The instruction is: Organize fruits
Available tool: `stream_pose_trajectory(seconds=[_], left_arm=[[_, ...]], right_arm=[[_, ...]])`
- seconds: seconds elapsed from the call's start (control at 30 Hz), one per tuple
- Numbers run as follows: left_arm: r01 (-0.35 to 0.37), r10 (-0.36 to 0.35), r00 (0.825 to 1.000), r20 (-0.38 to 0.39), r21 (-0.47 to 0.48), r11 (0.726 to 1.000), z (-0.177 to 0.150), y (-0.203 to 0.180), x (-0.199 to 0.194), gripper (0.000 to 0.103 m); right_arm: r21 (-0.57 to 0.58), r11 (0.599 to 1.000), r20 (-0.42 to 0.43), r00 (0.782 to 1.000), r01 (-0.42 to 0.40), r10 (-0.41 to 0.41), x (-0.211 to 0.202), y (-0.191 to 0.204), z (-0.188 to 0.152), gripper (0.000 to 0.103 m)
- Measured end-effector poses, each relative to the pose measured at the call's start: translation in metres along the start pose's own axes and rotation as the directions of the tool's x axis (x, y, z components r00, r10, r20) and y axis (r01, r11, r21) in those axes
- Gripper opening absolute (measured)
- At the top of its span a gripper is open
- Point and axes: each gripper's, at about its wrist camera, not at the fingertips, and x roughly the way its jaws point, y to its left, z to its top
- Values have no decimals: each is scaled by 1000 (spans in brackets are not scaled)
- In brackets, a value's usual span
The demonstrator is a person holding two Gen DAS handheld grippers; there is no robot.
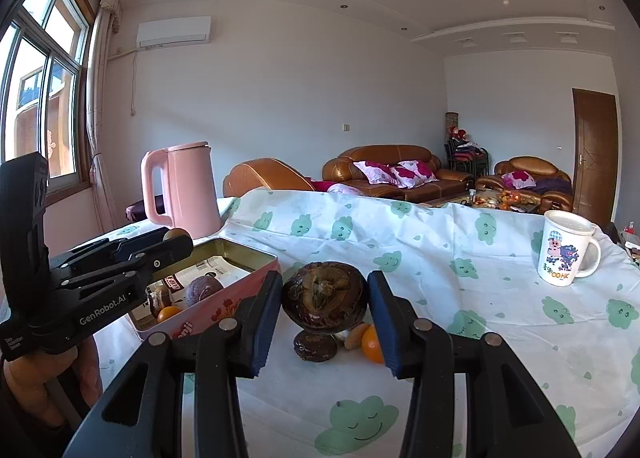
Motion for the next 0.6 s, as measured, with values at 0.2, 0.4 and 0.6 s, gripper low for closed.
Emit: stream_pose_trajectory(seconds=[0.2, 0.4, 0.6], left_arm=[[-74, 73, 997, -22, -49, 996, 6, 47, 1, 32], [-118, 113, 992, -62, -89, 989, 4, 86, 3, 32], [-121, 109, 987, -117, -100, 988, -7, 100, 14, 32]], right_arm=[[-58, 996, -10, 998, -68, 67, 13, 29, 19, 46], [-104, 985, -46, 990, -138, 134, 39, 65, 27, 46], [-150, 970, -98, 979, -191, 178, 59, 99, 21, 46]])
